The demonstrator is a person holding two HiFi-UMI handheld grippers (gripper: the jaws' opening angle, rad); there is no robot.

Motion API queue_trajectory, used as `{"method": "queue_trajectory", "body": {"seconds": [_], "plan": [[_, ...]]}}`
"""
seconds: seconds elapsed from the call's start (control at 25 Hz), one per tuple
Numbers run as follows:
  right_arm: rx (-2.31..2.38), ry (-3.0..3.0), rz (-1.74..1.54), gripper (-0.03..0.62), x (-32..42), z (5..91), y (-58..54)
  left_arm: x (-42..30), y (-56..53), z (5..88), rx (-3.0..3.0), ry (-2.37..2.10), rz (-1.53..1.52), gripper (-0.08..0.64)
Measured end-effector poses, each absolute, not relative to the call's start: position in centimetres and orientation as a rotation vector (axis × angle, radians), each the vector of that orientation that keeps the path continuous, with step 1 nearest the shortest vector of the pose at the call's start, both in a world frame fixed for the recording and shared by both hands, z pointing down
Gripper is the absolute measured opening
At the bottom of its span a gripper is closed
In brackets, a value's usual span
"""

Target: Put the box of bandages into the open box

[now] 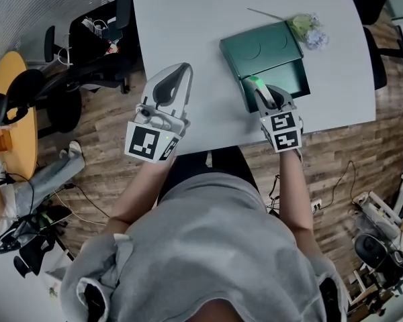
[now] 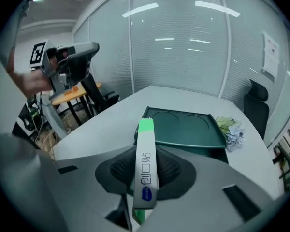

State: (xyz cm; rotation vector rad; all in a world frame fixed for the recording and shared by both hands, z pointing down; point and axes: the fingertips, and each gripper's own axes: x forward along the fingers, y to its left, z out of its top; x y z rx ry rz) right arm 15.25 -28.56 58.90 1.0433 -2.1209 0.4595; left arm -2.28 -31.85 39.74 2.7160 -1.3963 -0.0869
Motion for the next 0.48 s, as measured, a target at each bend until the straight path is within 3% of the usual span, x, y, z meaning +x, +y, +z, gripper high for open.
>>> {"method": "queue_trajectory", "body": {"seconds": [0.48], "plan": [[0.86,-2.04,0.36,0.11,13.4,62.4,-28.9,-3.2,-31.4,40.0,2.705,-1.427,-0.068,0.02]]}}
